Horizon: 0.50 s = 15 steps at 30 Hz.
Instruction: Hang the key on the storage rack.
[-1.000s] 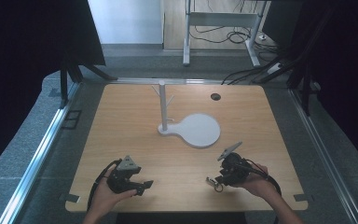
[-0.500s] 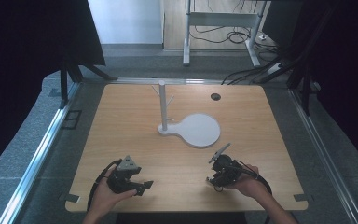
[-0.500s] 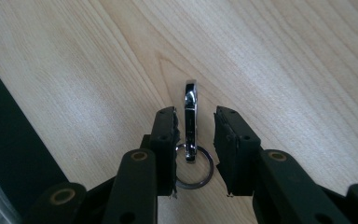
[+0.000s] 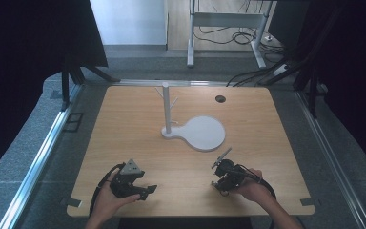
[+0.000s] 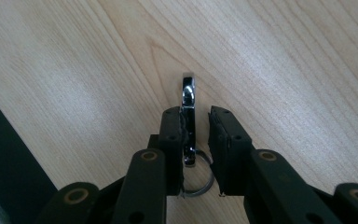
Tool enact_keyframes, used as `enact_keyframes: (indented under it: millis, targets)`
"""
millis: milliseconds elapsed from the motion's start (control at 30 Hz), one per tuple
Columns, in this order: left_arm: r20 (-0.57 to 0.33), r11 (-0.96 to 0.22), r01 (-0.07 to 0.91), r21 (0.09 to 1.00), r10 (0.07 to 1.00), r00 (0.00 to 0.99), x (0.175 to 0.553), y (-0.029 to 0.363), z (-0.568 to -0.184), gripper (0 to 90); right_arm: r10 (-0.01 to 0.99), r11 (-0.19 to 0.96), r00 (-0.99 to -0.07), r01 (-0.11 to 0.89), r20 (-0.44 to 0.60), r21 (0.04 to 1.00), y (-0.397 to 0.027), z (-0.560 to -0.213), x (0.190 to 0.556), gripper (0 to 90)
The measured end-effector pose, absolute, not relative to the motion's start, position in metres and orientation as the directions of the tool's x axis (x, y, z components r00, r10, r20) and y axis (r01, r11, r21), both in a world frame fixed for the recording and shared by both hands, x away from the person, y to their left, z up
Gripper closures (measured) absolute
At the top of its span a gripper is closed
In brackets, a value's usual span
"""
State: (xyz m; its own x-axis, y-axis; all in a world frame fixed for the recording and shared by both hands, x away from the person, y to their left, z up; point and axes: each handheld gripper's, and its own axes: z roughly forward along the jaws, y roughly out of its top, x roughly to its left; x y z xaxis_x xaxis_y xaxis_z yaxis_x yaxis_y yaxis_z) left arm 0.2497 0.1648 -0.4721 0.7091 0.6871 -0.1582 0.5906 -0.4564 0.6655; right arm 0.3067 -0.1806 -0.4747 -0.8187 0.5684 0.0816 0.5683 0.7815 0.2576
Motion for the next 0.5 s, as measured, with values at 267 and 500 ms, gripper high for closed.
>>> enact_keyframes:
  millis: [267,500]
  targets:
    - [-0.157,-0.457,0.591,0.665,0.688,0.709,0.2499,0.1653,-0.472,27.3,0.563,0.792,-0.823,0.563,0.073,0.236,-0.1794,-0.4773,0.3038,83.5]
    - [-0.157,-0.46,0.592,0.662,0.687,0.709,0.2504,0.165,-0.473,27.3,0.539,0.817,-0.84,0.538,0.057,0.208,-0.1783,-0.4744,0.3025,84.2]
